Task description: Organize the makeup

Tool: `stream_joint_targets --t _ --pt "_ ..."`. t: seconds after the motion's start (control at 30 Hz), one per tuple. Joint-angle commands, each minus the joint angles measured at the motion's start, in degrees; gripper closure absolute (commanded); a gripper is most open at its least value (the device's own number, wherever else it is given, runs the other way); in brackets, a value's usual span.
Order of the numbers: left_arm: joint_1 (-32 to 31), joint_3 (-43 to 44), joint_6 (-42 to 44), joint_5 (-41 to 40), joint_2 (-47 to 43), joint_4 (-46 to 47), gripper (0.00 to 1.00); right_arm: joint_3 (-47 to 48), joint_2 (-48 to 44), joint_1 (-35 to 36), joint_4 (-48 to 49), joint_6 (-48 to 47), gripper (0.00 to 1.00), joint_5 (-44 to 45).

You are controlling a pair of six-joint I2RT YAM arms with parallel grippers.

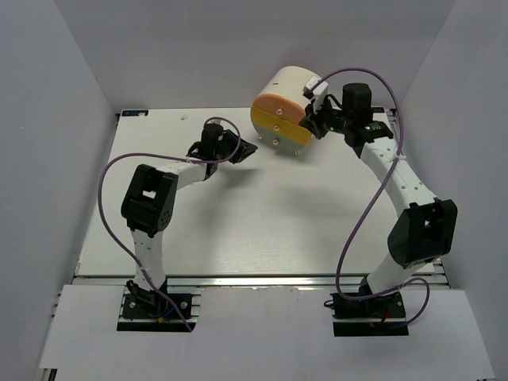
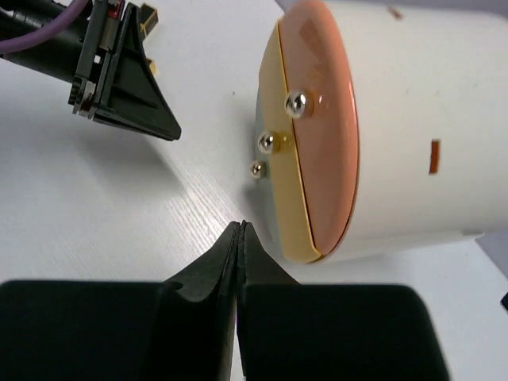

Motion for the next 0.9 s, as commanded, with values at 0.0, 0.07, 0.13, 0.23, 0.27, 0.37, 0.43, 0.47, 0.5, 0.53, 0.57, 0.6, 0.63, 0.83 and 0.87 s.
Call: stream_joint_targets --t 0.0,0.07,0.13,0.23,0.27,0.37,0.43,0.47,0.5,0.53,0.57,0.6,0.63,0.83,0.87 --pt "-1.11 4.22 -2.51 1.46 1.95 2.65 0.72 -2.40 0.53 -0.78 -1.10 1.32 1.00 -4.20" --pt "-1.73 7.91 -3.57 1.81 5.38 2.66 0.72 -3.71 -0.35 -1.04 -0.32 2.28 1.00 -4.47" --pt "-2.60 10.81 -4.36 1.90 7.75 2.39 0.71 -4.85 -1.57 -1.56 0.91 3.77 1.00 -4.55" --pt "-3.57 16.08 -5.50 1.73 12.15 2.39 0.68 -6.61 -2.98 -2.35 1.80 5.36 1.00 -4.99" --pt "-3.66 17.92 -5.85 1.55 13.99 2.48 0.67 -6.96 -3.42 -2.53 1.80 5.36 1.00 -5.17" --pt "-4.10 19.52 -7.70 1.72 16.20 4.15 0.64 -8.90 -5.00 -3.41 2.15 5.28 1.00 -5.17" --pt "-4.19 20.22 -8.23 1.55 17.87 4.85 0.62 -9.87 -5.71 -4.11 2.59 5.45 1.00 -5.26" --pt "-4.19 20.92 -8.40 1.55 18.39 5.03 0.61 -10.04 -5.71 -4.38 2.50 5.63 1.00 -5.26" --pt "-4.10 21.45 -8.49 1.64 19.18 5.12 0.59 -10.57 -5.97 -4.64 2.50 5.72 1.00 -5.43" --pt "-4.10 21.89 -8.58 1.72 19.71 5.29 0.59 -10.75 -6.06 -4.82 2.50 5.98 1.00 -5.43" --pt "-4.10 22.33 -8.67 1.90 20.07 5.64 0.58 -10.92 -5.97 -4.91 2.41 6.07 1.00 -5.61" --pt "-4.19 23.12 -8.75 1.90 20.42 5.73 0.57 -11.10 -6.15 -4.99 2.33 6.15 1.00 -5.61" --pt "-4.10 23.39 -8.76 1.90 21.03 5.99 0.55 -11.36 -6.15 -5.08 2.15 6.33 1.00 -5.70" --pt "-4.19 23.13 -9.02 1.55 22.09 7.40 0.51 -11.89 -6.06 -5.17 1.89 6.60 1.00 -6.05" --pt "-4.19 22.86 -9.11 1.38 22.18 7.58 0.51 -12.06 -6.15 -5.17 1.89 6.60 1.00 -6.05"
